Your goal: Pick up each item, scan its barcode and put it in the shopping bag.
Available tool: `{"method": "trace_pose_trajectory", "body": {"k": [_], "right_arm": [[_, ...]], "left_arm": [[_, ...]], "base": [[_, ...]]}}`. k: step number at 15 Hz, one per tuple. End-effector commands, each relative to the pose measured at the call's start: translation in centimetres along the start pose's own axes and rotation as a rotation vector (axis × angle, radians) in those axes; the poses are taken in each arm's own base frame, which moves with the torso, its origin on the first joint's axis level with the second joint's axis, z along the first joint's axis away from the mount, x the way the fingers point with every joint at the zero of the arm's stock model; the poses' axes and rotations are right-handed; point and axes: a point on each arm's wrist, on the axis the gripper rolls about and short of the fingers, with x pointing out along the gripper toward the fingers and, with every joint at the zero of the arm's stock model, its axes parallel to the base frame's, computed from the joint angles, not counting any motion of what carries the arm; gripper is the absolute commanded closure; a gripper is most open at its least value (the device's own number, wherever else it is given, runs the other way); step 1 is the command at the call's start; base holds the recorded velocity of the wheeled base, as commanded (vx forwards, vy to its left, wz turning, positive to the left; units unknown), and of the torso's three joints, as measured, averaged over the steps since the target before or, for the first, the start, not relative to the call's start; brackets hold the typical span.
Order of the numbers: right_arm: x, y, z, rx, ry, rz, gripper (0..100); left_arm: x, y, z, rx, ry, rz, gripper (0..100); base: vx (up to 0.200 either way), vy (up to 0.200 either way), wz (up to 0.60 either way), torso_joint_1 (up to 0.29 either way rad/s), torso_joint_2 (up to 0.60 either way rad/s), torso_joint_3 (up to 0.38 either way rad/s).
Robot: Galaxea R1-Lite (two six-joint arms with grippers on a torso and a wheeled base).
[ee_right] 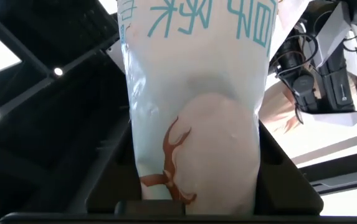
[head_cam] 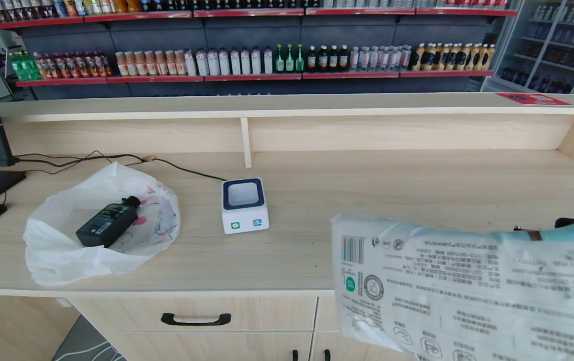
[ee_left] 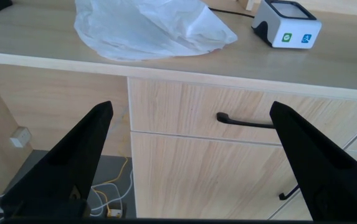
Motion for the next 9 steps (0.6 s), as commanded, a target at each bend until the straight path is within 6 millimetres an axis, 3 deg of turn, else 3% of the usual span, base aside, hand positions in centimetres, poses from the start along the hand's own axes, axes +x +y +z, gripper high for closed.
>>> {"method": "trace_pose_trajectory", "body": {"k": [1, 4, 9], "right_arm": [[-0.6, 0.0, -0.7, -0.014, 0.004, 0.02, 100], [-1.8, 0.0, -2.4, 0.006, 0.03, 0.066, 100], [-3.1, -0.7, -3.1, 0.016, 0.0, 0.103, 100]], "left_arm": [[0.0, 0.0, 0.0, 0.0, 0.0, 0.0, 0], [0.0, 0.0, 0.0, 0.0, 0.0, 0.0, 0], [0.0, 0.0, 0.0, 0.0, 0.0, 0.0, 0]], "base": [[0.0, 0.0, 0.0, 0.0, 0.0, 0.0], [0.0, 0.0, 0.0, 0.0, 0.0, 0.0], [0.0, 0.0, 0.0, 0.0, 0.0, 0.0]]}}
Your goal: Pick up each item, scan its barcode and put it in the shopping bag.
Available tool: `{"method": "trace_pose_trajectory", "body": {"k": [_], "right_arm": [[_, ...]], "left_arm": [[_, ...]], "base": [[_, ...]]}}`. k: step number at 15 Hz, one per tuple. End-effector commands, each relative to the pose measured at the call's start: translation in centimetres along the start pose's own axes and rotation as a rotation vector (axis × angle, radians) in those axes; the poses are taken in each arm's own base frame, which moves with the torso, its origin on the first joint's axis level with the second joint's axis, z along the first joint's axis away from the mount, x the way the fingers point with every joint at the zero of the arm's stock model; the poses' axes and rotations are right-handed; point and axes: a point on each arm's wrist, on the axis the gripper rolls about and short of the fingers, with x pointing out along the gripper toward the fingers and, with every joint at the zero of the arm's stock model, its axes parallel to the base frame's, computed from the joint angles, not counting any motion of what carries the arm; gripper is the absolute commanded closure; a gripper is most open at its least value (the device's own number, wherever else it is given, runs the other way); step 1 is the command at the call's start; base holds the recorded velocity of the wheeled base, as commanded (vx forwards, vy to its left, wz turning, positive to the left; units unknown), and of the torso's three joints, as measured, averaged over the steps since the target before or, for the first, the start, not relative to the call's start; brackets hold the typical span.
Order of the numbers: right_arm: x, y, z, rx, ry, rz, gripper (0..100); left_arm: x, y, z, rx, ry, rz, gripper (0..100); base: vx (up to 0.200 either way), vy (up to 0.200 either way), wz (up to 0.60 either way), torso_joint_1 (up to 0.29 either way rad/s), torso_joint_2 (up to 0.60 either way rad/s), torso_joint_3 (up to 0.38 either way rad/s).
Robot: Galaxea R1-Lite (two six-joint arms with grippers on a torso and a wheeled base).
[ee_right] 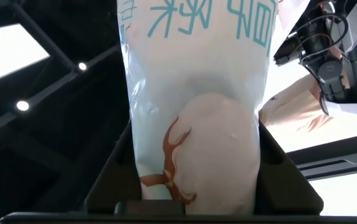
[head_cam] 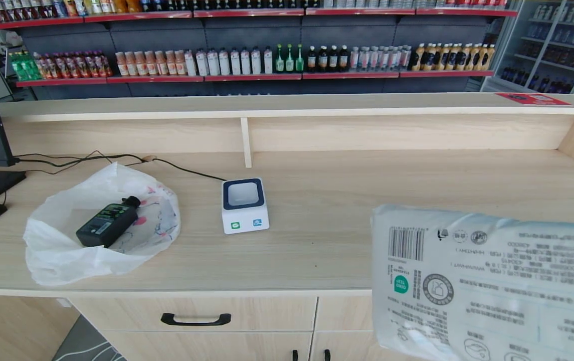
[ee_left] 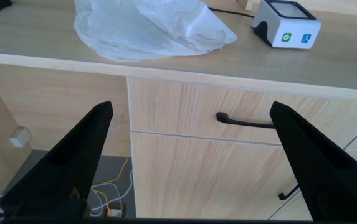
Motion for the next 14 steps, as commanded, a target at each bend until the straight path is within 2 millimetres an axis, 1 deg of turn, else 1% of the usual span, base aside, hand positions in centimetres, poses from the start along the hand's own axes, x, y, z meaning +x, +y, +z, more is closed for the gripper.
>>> {"method": "trace_pose_trajectory", "body": {"k": [1, 3, 5, 6, 8, 9, 10, 12, 13, 14], "right_arm": [[-0.5, -0.1, -0.5, -0.014, 0.0, 0.012, 100], [-0.5, -0.2, -0.5, -0.015, 0.0, 0.015, 100], [-0.6, -0.7, -0.2, -0.023, -0.007, 0.003, 100], [-0.7, -1.4, 0.2, -0.103, -0.02, -0.011, 100], [-0.9, -1.9, 0.4, -0.191, -0.038, -0.017, 100], [-1.3, -2.1, 0.8, -0.301, -0.074, -0.011, 100], [-1.5, -2.9, 1.2, -0.378, -0.094, -0.026, 100], [-2.4, -5.5, 1.8, -0.633, -0.155, -0.077, 100], [-2.5, -6.0, 1.8, -0.688, -0.156, -0.09, 100], [-2.8, -7.1, 2.3, -0.869, -0.159, -0.139, 100]], "left_arm": [[0.0, 0.0, 0.0, 0.0, -0.001, 0.001, 0], [0.0, 0.0, 0.0, 0.0, -0.001, 0.001, 0], [0.0, 0.0, 0.0, 0.0, -0.001, 0.002, 0], [0.0, 0.0, 0.0, 0.0, -0.001, 0.001, 0], [0.0, 0.0, 0.0, 0.0, 0.001, 0.001, 0], [0.0, 0.0, 0.0, 0.0, 0.001, 0.001, 0], [0.0, 0.0, 0.0, 0.0, -0.001, 0.001, 0], [0.0, 0.0, 0.0, 0.0, -0.001, 0.001, 0], [0.0, 0.0, 0.0, 0.0, 0.001, 0.001, 0], [0.0, 0.0, 0.0, 0.0, -0.001, 0.001, 0]], "base": [[0.0, 0.0, 0.0, 0.0, 0.0, 0.0], [0.0, 0.0, 0.0, 0.0, 0.0, 0.0], [0.0, 0.0, 0.0, 0.0, 0.0, 0.0], [0.0, 0.0, 0.0, 0.0, 0.0, 0.0], [0.0, 0.0, 0.0, 0.0, 0.0, 0.0], [0.0, 0.0, 0.0, 0.0, 0.0, 0.0], [0.0, 0.0, 0.0, 0.0, 0.0, 0.0], [0.0, 0.0, 0.0, 0.0, 0.0, 0.0], [0.0, 0.0, 0.0, 0.0, 0.0, 0.0], [0.0, 0.0, 0.0, 0.0, 0.0, 0.0]]}}
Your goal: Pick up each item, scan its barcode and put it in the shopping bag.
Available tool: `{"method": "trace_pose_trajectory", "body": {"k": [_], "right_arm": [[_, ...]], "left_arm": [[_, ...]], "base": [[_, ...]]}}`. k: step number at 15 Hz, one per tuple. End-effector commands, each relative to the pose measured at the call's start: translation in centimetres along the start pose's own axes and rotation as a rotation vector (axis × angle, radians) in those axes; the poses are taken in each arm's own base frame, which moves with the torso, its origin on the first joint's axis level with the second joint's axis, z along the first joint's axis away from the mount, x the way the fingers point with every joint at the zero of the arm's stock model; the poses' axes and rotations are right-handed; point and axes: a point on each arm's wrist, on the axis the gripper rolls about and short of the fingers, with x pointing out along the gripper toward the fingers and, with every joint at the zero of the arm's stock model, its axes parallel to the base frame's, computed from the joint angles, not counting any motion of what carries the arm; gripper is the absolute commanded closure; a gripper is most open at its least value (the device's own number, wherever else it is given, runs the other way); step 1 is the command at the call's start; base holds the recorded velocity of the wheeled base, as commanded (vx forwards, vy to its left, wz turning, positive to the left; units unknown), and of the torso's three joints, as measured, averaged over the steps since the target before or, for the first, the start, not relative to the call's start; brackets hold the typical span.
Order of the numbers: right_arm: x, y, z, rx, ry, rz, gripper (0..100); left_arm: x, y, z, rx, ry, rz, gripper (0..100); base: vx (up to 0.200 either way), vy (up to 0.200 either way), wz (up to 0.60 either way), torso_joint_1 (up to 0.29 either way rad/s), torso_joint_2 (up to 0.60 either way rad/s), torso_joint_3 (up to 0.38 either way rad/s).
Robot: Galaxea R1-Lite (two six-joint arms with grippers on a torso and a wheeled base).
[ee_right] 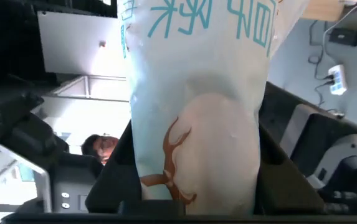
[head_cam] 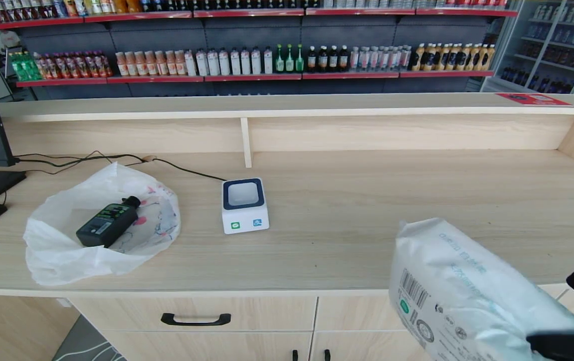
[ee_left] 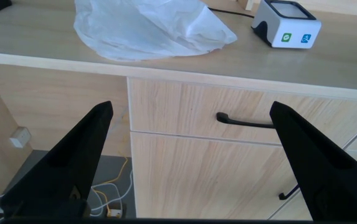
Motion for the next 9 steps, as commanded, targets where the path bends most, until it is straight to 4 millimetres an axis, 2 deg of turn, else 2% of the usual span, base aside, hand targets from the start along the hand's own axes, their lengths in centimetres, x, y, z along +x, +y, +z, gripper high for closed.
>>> {"method": "trace_pose_trajectory", "body": {"k": [1, 3, 4, 6, 8, 9], "right_arm": [[-0.3, -2.6, -0.9, -0.182, -0.003, -0.088, 100], [-0.1, -4.1, -0.6, -0.352, -0.026, -0.179, 100], [0.4, -5.3, 0.2, -0.466, -0.045, -0.284, 100], [0.9, -6.1, 2.1, -0.597, -0.098, -0.407, 100], [0.7, -7.0, 5.0, -0.737, -0.15, -0.538, 100], [0.0, -7.8, 8.0, -0.871, -0.204, -0.671, 100]], "left_arm": [[0.0, 0.0, 0.0, 0.0, -0.001, 0.002, 0], [0.0, 0.0, 0.0, 0.0, -0.001, 0.001, 0], [0.0, 0.0, 0.0, 0.0, -0.001, 0.001, 0], [0.0, 0.0, 0.0, 0.0, 0.0, 0.001, 0], [0.0, 0.0, 0.0, 0.0, -0.001, 0.001, 0], [0.0, 0.0, 0.0, 0.0, -0.001, 0.001, 0]], "base": [[0.0, 0.0, 0.0, 0.0, 0.0, 0.0], [0.0, 0.0, 0.0, 0.0, 0.0, 0.0], [0.0, 0.0, 0.0, 0.0, 0.0, 0.0], [0.0, 0.0, 0.0, 0.0, 0.0, 0.0], [0.0, 0.0, 0.0, 0.0, 0.0, 0.0], [0.0, 0.0, 0.0, 0.0, 0.0, 0.0]]}}
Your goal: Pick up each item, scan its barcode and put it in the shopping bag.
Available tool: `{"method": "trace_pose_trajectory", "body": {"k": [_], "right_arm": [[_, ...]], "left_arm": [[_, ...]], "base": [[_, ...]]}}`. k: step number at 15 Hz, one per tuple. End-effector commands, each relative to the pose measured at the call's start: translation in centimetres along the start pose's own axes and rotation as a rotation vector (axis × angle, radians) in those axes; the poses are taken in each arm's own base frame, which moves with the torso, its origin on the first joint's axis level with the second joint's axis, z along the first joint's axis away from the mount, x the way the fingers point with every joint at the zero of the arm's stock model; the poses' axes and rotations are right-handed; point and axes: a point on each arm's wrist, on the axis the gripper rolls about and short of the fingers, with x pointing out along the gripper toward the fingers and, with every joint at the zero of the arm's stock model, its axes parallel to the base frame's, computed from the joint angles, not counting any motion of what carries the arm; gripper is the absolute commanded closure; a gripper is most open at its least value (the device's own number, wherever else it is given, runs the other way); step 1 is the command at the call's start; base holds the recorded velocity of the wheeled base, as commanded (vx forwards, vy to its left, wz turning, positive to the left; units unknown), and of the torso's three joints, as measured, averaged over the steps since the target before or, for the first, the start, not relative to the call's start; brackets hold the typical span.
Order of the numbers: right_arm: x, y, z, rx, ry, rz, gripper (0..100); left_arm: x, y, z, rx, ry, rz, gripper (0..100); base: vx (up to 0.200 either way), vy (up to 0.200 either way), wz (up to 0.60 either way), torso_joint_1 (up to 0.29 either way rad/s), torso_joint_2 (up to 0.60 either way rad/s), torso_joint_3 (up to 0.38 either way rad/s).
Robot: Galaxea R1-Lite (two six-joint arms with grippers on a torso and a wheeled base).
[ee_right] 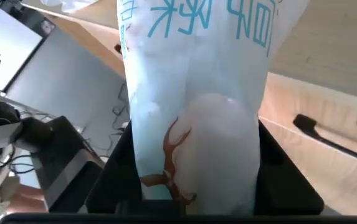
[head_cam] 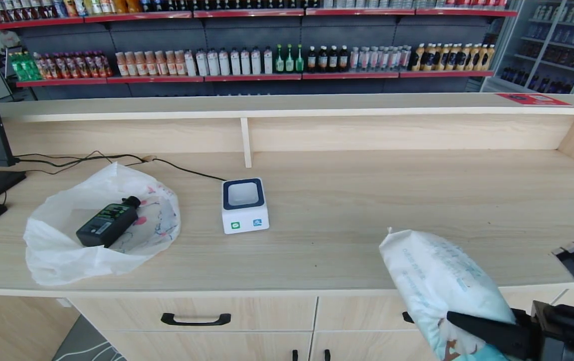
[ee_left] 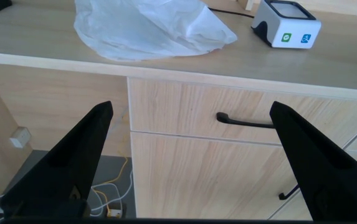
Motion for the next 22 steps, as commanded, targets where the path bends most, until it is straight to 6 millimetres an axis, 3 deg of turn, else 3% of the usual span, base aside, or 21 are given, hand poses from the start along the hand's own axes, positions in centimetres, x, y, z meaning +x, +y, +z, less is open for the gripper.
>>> {"method": "trace_pose_trajectory", "body": {"k": [1, 3, 4, 6, 10, 13, 16, 18, 22], "right_arm": [[2.0, -5.9, 2.7, -0.152, -0.014, -0.235, 100], [2.3, -9.1, 6.5, -0.322, -0.108, -0.371, 100], [2.6, -9.7, 8.3, -0.363, -0.161, -0.456, 100], [2.4, -9.6, 11.4, -0.412, -0.26, -0.577, 100], [2.3, -7.1, 14.6, -0.543, -0.424, -0.538, 100], [1.4, -5.9, 14.1, -0.663, -0.58, -0.535, 100], [0.9, -4.9, 12.4, -0.624, -0.7, -0.496, 100], [1.1, -4.1, 11.2, -0.566, -0.697, -0.516, 100], [1.6, -4.3, 10.7, -0.543, -0.675, -0.525, 100]], "left_arm": [[0.0, 0.0, 0.0, 0.0, -0.001, 0.001, 0], [0.0, 0.0, 0.0, 0.0, -0.001, 0.001, 0], [0.0, 0.0, 0.0, 0.0, -0.001, 0.001, 0], [0.0, 0.0, 0.0, 0.0, -0.001, 0.002, 0], [0.0, 0.0, 0.0, 0.0, -0.001, 0.001, 0], [0.0, 0.0, 0.0, 0.0, -0.001, 0.001, 0], [0.0, 0.0, 0.0, 0.0, -0.001, 0.002, 0], [0.0, 0.0, 0.0, 0.001, 0.001, 0.001, 0], [0.0, 0.0, 0.0, 0.001, 0.001, 0.001, 0]], "base": [[0.0, 0.0, 0.0, 0.0, 0.0, 0.0], [0.0, 0.0, 0.0, 0.0, 0.0, 0.0], [0.0, 0.0, 0.0, 0.0, 0.0, 0.0], [0.0, 0.0, 0.0, 0.0, 0.0, 0.0], [0.0, 0.0, 0.0, 0.0, 0.0, 0.0], [0.0, 0.0, 0.0, 0.0, 0.0, 0.0], [0.0, 0.0, 0.0, 0.0, 0.0, 0.0], [0.0, 0.0, 0.0, 0.0, 0.0, 0.0], [0.0, 0.0, 0.0, 0.0, 0.0, 0.0]]}}
